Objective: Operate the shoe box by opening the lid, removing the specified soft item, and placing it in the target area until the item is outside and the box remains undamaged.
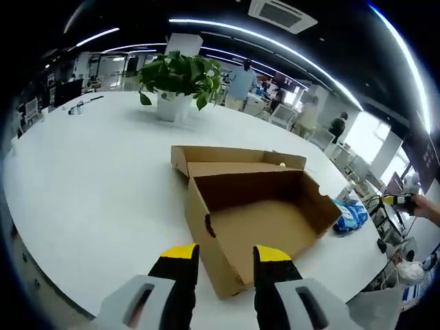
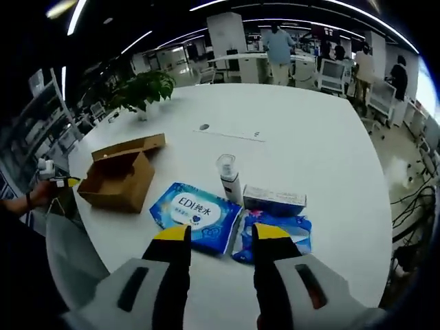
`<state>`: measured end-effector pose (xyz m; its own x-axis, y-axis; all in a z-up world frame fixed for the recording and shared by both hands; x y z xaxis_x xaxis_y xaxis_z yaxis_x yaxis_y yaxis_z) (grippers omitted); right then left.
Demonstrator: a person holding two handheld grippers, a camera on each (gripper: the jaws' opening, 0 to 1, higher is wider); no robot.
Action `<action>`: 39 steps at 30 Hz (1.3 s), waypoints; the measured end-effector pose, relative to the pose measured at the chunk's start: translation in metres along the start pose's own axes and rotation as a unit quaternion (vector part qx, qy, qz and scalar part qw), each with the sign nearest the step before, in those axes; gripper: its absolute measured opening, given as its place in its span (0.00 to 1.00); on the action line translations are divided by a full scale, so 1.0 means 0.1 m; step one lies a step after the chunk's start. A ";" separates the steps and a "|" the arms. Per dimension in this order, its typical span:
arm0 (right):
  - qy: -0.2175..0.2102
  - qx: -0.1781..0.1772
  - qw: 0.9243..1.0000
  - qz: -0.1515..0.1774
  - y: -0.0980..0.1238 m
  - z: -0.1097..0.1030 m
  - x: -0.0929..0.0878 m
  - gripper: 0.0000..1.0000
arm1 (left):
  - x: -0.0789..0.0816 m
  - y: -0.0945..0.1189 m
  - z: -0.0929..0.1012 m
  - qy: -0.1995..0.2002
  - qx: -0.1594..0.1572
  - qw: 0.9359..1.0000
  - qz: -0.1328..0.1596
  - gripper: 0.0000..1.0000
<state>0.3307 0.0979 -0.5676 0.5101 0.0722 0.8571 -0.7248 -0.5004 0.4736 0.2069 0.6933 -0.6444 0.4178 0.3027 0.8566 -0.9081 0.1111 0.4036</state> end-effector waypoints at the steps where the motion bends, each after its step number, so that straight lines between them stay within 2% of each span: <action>1: -0.002 0.002 1.000 -0.001 0.01 -0.02 -0.04 0.33 | -0.01 -0.03 0.00 0.002 -0.001 1.000 -0.003 0.32; 5: -0.013 0.001 1.000 0.000 0.08 -0.09 -0.16 0.33 | -0.05 -0.10 0.03 -0.001 0.001 1.000 -0.013 0.32; 8: 0.000 -0.014 1.000 -0.005 0.13 -0.09 -0.22 0.32 | -0.08 -0.15 0.07 -0.001 0.003 1.000 -0.021 0.32; 13: -0.012 -0.016 1.000 0.006 0.18 -0.15 -0.28 0.32 | -0.11 -0.20 0.14 -0.007 0.004 0.999 -0.035 0.31; 17: -0.020 -0.017 1.000 0.010 0.21 -0.20 -0.34 0.32 | -0.11 -0.23 0.11 -0.014 0.009 0.999 -0.044 0.29; 20: -0.027 -0.013 0.999 0.010 0.20 -0.27 -0.40 0.33 | -0.14 -0.24 0.06 -0.032 0.013 0.998 -0.054 0.24; 23: -0.032 -0.012 0.999 0.009 0.18 -0.30 -0.45 0.33 | -0.13 -0.22 0.06 -0.028 0.006 0.998 -0.057 0.24; 26: -0.037 -0.006 0.999 0.005 0.15 -0.36 -0.51 0.33 | -0.12 -0.21 0.10 -0.073 -0.005 0.995 -0.072 0.24; 39: -0.045 0.008 0.999 -0.001 0.06 -0.53 -0.59 0.33 | -0.12 -0.22 0.09 -0.128 -0.048 0.987 -0.089 0.19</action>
<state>0.2717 0.1365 -0.6046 0.5525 -0.0042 0.8335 -0.7162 -0.5138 0.4722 0.2224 0.6789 -0.6608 0.5521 0.0220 0.8335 -0.8133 0.2344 0.5326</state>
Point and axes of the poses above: the point that each gripper's makers call its tool centre point, and the gripper's own axes: y roughly backward along the fingers, z roughly to its right, x roughly out of its top, the point moved 8 cm from there along y, roughly backward along the fingers, and after that the axes turned 15 degrees about z, right-handed, at the moved point
